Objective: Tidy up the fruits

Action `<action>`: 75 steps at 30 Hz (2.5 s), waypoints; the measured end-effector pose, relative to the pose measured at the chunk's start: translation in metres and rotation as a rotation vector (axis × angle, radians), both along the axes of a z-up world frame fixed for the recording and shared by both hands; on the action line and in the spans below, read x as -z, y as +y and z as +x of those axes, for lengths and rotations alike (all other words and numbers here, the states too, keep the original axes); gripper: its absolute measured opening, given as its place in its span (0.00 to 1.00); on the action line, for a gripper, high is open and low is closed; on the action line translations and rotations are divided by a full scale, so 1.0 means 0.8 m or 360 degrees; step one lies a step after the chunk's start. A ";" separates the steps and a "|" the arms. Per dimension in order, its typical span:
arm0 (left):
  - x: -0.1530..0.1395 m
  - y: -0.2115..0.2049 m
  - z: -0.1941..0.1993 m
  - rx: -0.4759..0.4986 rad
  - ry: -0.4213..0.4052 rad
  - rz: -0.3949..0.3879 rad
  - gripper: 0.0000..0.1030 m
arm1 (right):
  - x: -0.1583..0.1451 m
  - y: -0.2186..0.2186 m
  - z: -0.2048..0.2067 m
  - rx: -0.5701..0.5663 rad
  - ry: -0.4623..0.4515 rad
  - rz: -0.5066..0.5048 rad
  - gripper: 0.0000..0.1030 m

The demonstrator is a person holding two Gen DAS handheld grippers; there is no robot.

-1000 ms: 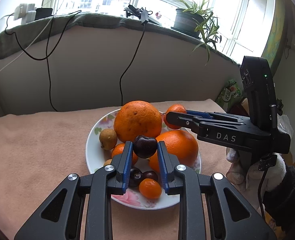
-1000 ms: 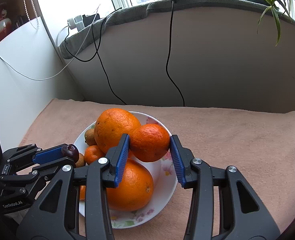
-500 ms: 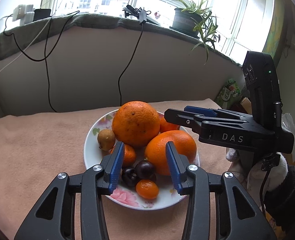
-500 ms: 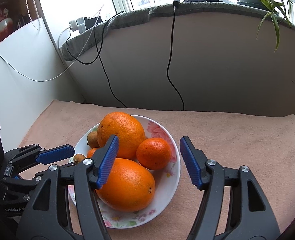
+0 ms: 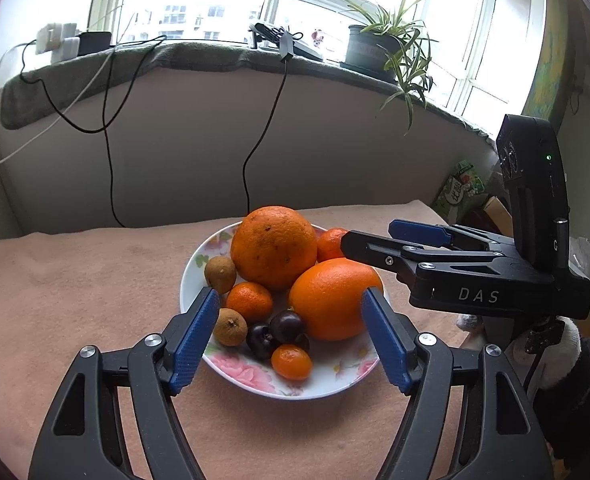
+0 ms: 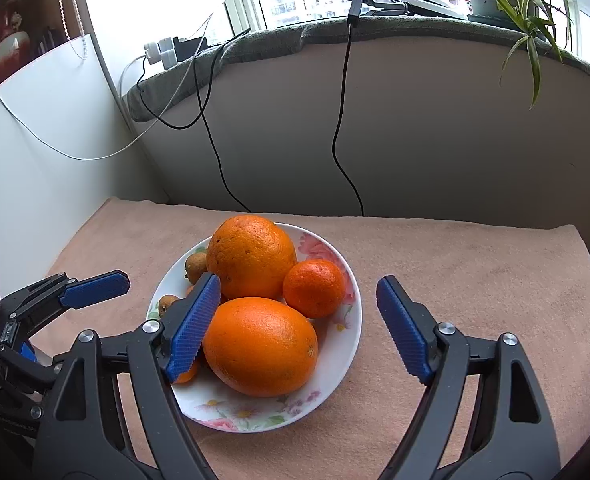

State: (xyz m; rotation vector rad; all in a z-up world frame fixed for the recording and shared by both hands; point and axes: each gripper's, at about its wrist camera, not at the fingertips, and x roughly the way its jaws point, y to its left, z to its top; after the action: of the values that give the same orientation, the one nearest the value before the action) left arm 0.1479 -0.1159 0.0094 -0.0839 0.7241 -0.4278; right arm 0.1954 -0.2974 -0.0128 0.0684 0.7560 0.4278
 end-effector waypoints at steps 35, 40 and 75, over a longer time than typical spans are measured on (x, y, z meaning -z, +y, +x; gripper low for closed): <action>-0.035 0.044 -0.117 -0.0204 -0.0175 0.0072 0.80 | -0.040 0.009 -0.142 0.0141 -0.0221 -0.0041 1.00; -0.030 0.049 -0.131 -0.0245 -0.0155 0.0076 0.81 | -0.037 0.000 -0.161 0.0218 -0.0231 -0.0018 1.00; -0.023 0.057 -0.146 -0.0330 -0.0130 0.0116 0.81 | -0.010 -0.018 -0.172 0.0297 -0.0110 0.0040 1.00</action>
State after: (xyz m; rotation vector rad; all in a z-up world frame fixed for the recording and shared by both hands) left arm 0.0313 -0.0703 0.0278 -0.0717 0.6424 -0.2056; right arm 0.0575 -0.3117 -0.0048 0.1462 0.6697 0.2605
